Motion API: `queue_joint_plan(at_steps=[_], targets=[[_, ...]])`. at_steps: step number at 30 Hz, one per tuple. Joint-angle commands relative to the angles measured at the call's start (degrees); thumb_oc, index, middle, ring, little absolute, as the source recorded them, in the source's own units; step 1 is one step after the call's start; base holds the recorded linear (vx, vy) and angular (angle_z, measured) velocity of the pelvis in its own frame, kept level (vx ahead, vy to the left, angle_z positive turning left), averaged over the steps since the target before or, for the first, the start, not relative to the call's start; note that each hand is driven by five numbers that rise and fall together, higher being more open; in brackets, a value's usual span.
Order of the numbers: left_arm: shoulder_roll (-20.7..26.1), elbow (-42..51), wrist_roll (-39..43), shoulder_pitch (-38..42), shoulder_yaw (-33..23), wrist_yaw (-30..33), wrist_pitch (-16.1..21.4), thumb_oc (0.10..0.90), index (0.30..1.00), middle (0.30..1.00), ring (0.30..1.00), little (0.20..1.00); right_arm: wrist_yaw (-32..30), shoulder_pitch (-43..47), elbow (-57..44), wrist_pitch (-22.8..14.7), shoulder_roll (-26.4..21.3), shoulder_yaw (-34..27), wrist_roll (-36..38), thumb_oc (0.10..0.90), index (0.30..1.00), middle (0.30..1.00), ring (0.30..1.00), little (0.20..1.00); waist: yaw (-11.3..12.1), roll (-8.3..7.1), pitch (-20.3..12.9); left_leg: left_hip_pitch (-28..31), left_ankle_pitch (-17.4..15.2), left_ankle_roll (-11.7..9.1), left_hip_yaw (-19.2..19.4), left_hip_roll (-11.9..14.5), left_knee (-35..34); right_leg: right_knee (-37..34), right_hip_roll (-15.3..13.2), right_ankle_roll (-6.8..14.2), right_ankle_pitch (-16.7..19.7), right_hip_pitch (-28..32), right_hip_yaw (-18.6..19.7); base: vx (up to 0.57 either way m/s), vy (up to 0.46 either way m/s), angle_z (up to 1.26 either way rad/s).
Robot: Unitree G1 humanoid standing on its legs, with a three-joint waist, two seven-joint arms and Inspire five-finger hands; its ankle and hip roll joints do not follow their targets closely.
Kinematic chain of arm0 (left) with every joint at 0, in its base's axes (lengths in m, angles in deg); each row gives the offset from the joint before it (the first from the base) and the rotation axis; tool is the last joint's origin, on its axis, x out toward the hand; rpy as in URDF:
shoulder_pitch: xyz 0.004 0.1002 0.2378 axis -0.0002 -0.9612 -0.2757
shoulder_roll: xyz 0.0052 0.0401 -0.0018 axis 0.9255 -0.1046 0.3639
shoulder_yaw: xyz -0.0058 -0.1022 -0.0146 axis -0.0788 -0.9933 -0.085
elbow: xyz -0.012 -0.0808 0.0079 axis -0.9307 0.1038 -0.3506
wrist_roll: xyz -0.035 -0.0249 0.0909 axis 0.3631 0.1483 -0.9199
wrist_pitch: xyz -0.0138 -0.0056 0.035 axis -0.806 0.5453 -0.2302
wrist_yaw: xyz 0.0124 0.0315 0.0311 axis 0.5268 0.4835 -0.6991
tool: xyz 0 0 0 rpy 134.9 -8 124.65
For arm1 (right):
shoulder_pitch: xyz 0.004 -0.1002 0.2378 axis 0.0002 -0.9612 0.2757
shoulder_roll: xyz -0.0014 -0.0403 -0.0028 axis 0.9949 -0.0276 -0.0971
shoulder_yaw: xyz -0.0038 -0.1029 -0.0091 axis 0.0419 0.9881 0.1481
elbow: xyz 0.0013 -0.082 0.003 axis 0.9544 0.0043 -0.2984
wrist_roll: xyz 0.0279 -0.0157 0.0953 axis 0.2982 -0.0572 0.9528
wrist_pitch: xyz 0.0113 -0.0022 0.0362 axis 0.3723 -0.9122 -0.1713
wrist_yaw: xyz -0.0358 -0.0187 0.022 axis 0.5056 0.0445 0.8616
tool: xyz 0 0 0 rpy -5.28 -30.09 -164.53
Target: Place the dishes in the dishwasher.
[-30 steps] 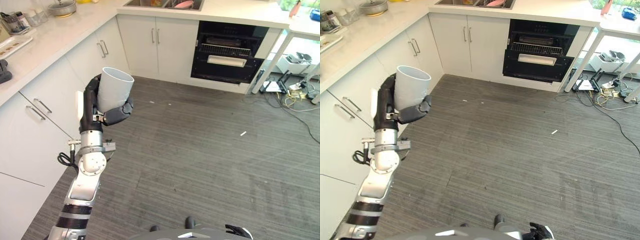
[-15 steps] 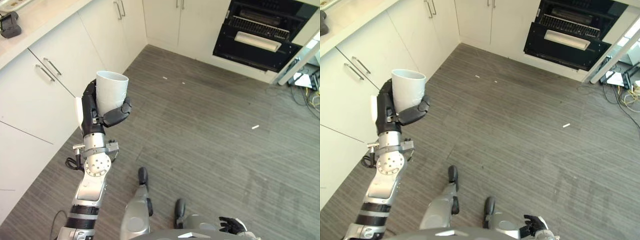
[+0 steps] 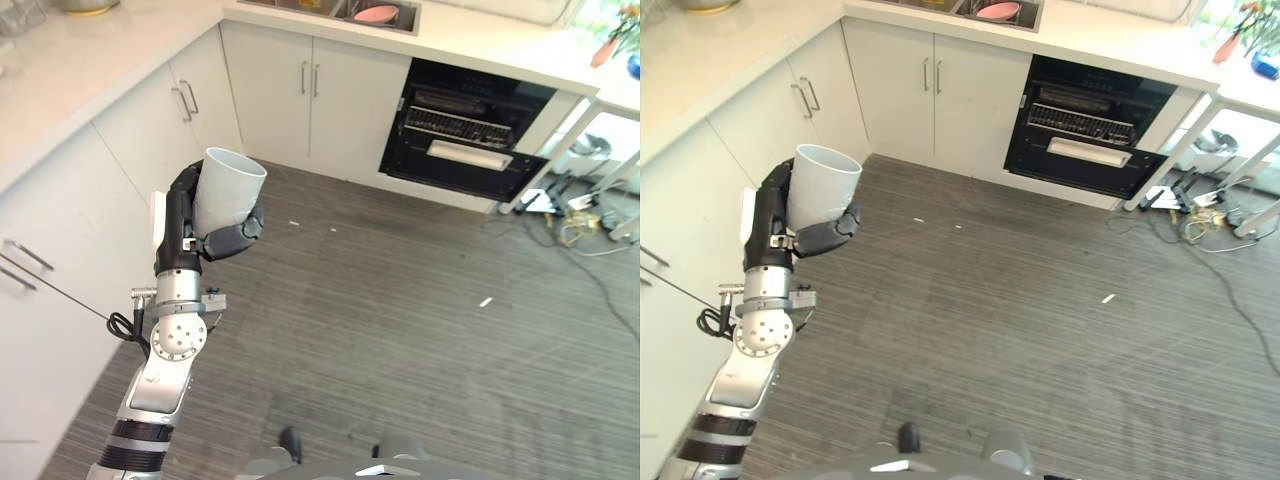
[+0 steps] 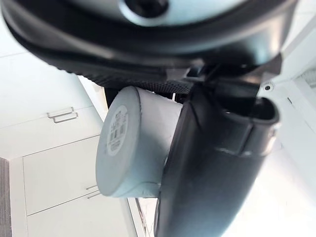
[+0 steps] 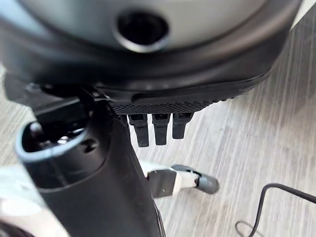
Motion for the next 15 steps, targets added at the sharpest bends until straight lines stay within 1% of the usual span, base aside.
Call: queue_joint_plan(at_steps=[1,2,3,4,5,6,7,8,9,10,11,12,13,14,15], targets=[[1.9,4.6,2.8,2.4,0.7,-2.9,6.4,0.400,0.300,0.300,0.300,0.300,-2.7,8.7,3.2,-4.1,1.8,-0.3,2.6,0.800,0.900,0.900,0.900,0.900,-0.6,-2.40,0.2,-2.4,2.9,-5.0,-2.3,0.7,-2.6,-19.9,5.3,1.0,9.0,5.9,-1.8,0.37,0.015,0.39],[1.4,4.3,3.9,3.0,1.5,-3.6,6.6,0.400,0.300,0.300,0.300,0.300,-2.5,8.7,3.1,-4.3,1.3,-0.8,3.5,0.800,0.900,0.900,0.900,0.900,-1.8,-2.59,0.4,-0.9,2.0,-5.4,-3.3,0.3,-2.6,-24.3,5.9,0.2,6.6,3.8,-3.5,0.36,-0.040,0.88],[1.3,4.1,4.2,3.7,2.0,-4.2,6.8,0.400,0.300,0.300,0.300,0.300,-2.3,8.4,3.0,-4.4,1.1,-0.8,3.8,0.800,0.900,0.900,0.900,0.900,-2.5,-3.17,0.1,-0.2,1.2,-6.0,-4.0,-0.2,-2.6,-31.6,6.0,-0.4,6.3,2.5,-4.7,0.69,-0.123,1.17],[1.0,3.5,5.0,4.8,3.0,-5.0,6.7,0.400,0.300,0.300,0.300,0.300,-2.4,7.7,3.1,-4.4,0.7,-0.8,4.3,0.800,0.900,0.900,0.900,0.900,-4.1,-4.12,-0.2,1.7,-0.8,-7.0,-5.3,-0.5,-2.6,-42.8,5.5,-0.5,5.7,3.0,-5.9,0.52,-0.116,1.02],[1.0,3.3,5.0,4.9,3.1,-5.0,6.8,0.400,0.300,0.300,0.300,0.300,-2.5,7.7,3.1,-4.4,0.7,-0.7,4.4,0.800,0.900,0.900,0.900,0.900,-4.3,-3.86,-0.1,1.9,-1.1,-7.1,-5.6,-0.2,-2.6,-43.7,5.8,-0.5,5.8,3.8,-6.3,0.54,-0.133,0.75],[0.6,3.0,5.2,5.1,3.4,-5.1,6.5,0.400,0.300,0.300,0.300,0.300,-2.6,7.4,3.2,-4.2,0.6,-0.8,4.5,0.800,0.900,0.900,0.900,0.900,-5.1,-4.01,-0.4,3.1,-2.4,-7.6,-6.0,0.1,-2.6,-48.2,6.0,-0.3,6.4,3.5,-5.8,0.54,-0.141,0.74],[0.6,2.8,4.2,4.8,3.5,-5.5,6.2,0.400,0.300,0.300,0.300,0.300,-2.5,6.9,4.0,-3.9,0.6,-1.2,4.7,0.800,0.900,0.900,0.900,0.900,-5.6,-3.97,-0.7,5.8,-4.7,-8.0,-6.4,0.7,-2.6,-50.9,6.2,-0.2,7.8,2.5,-6.3,0.52,-0.140,0.74],[0.6,2.8,4.2,4.8,3.5,-5.5,6.2,0.400,0.300,0.300,0.300,0.300,-2.5,6.9,4.0,-3.9,0.6,-1.2,4.7,0.800,0.900,0.900,0.900,0.900,-5.6,-3.94,-0.7,5.9,-4.7,-8.0,-6.4,0.8,-2.6,-50.9,6.2,-0.2,7.8,2.6,-6.3,0.48,-0.146,0.53],[0.8,2.7,3.6,4.3,3.3,-5.8,6.1,0.400,0.300,0.300,0.300,0.300,-2.4,6.6,4.9,-3.5,0.7,-1.4,4.8,0.800,0.900,0.900,0.900,0.900,-5.5,-4.13,-1.1,7.5,-5.7,-8.2,-6.4,1.0,-2.6,-52.3,6.4,-0.8,7.7,3.7,-6.7,0.47,-0.156,0.18],[1.0,2.8,2.5,3.0,2.3,-6.5,6.3,0.400,0.300,0.300,0.300,0.300,-1.7,6.0,6.0,-3.2,0.6,-1.2,4.2,0.800,0.900,0.900,0.900,0.900,-5.4,-3.53,-2.1,9.7,-3.8,-8.8,-6.9,2.3,0.3,-52.1,7.6,-2.3,6.3,5.7,-5.4,0.57,-0.214,0.07],[1.0,2.9,3.2,2.3,2.0,-6.7,6.4,0.400,0.300,0.300,0.300,0.300,-1.6,5.8,6.2,-3.2,0.3,-1.2,4.1,0.800,0.900,0.900,0.900,0.900,-5.2,-3.81,-2.2,8.3,-1.9,-9.5,-6.9,2.2,5.6,-53.2,8.0,-3.5,6.4,7.7,-4.5,0.57,-0.264,-0.13],[0.9,2.9,3.7,1.5,1.4,-7.0,6.5,0.400,0.300,0.300,0.300,0.300,-1.4,5.5,6.7,-3.0,-0.2,-1.2,4.0,0.800,0.900,0.900,0.900,0.900,-5.1,-3.91,-1.9,6.0,0.8,-11.1,-6.4,2.8,15.1,-54.5,8.7,-4.7,5.9,10.2,-4.2,0.26,-0.161,-0.28],[0.9,3.0,3.8,1.4,1.4,-7.0,6.5,0.400,0.300,0.300,0.300,0.300,-1.4,5.5,6.7,-3.0,-0.1,-1.2,4.0,0.800,0.900,0.900,0.900,0.900,-5.2,-3.68,-2.1,5.8,0.2,-11.2,-6.7,3.1,15.6,-54.6,8.9,-4.6,5.5,10.3,-4.3,0.40,-0.324,-0.47],[1.2,3.7,4.8,0.9,1.2,-7.1,6.6,0.400,0.300,0.300,0.300,0.300,-1.4,5.7,6.4,-3.2,-1.3,-1.5,4.0,0.800,0.900,0.900,0.900,0.900,-3.7,-5.90,-1.0,-0.9,6.5,-13.0,-4.8,4.2,29.7,-56.6,7.7,-6.2,4.3,14.6,-3.5,0.23,-0.223,-0.48],[1.3,3.7,4.8,1.0,1.2,-7.1,6.6,0.400,0.300,0.300,0.300,0.300,-1.4,5.7,6.3,-3.2,-1.2,-1.6,4.0,0.800,0.900,0.900,0.900,0.900,-3.7,-5.79,-1.0,-1.8,6.1,-13.1,-5.1,4.5,31.1,-56.7,7.9,-6.3,4.4,14.5,-3.7,0.32,-0.309,-0.21]])
